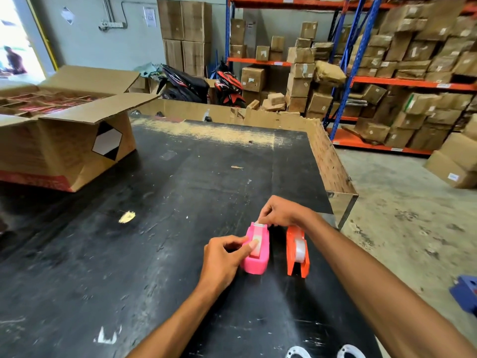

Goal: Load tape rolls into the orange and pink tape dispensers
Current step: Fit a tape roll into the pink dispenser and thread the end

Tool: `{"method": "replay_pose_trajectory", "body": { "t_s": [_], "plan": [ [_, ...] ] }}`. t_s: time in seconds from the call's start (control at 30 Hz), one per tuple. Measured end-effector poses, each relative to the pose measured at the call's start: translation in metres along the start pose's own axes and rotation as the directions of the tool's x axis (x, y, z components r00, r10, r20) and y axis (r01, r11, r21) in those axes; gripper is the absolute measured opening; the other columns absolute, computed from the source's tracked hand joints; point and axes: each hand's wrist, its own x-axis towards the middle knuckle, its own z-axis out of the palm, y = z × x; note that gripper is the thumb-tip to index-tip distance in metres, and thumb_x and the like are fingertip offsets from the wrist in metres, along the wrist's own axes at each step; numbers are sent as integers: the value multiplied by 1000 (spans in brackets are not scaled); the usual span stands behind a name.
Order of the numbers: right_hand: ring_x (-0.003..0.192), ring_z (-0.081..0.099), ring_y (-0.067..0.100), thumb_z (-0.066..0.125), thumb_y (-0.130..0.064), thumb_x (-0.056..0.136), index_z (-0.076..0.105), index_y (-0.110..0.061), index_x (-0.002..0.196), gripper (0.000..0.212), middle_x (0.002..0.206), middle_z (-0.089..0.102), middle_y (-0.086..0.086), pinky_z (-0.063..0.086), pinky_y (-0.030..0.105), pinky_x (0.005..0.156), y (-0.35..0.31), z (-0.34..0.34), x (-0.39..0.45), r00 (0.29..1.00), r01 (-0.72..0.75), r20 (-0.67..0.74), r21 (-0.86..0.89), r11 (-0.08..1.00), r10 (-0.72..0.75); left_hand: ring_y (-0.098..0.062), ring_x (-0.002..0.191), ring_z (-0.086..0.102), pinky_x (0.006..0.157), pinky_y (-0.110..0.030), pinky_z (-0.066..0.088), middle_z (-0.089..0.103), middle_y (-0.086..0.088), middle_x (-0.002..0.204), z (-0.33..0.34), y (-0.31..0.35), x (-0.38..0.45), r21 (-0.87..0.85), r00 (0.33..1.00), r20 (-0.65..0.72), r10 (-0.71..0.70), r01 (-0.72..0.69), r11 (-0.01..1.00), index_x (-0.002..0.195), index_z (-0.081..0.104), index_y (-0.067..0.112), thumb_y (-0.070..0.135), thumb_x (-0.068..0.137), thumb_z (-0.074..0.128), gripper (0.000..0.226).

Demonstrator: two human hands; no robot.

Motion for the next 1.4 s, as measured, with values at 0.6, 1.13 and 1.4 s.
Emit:
{"method": "replay_pose_trajectory", "body": {
  "t_s": [0.6, 1.13, 1.4],
  "plan": [
    [88, 67, 13, 65, -24, 86, 75, -13, 95, 17, 96, 75, 3, 56, 36, 85, -20, -27, -72, 918, 3, -396, -58, 998, -25, -14, 94, 67, 80, -18, 47, 74, -4, 101, -6, 14, 7, 42, 994, -110, -14, 19, 999, 116, 68, 13, 36, 76, 75, 46],
    [91, 63, 17, 71, -36, 80, 65, -18, 116, 41, 100, 69, 3, 52, 30, 81, -5, 54, -255, 950, -245, -231, -124, 962, 212, -3, 103, 62, 93, -20, 48, 69, 5, 114, 1, 69, -71, 291, 724, 669, 168, -463, 837, 113, 68, 21, 43, 72, 76, 47],
    [93, 56, 16, 71, -33, 81, 62, -19, 115, 37, 106, 61, 4, 46, 27, 81, -9, 106, -281, 896, -232, -416, -146, 962, 153, -23, 106, 58, 87, -39, 50, 66, -3, 114, 17, 50, -94, 434, 541, 839, 57, -730, 528, 117, 66, 23, 39, 73, 74, 47]
  ]
}}
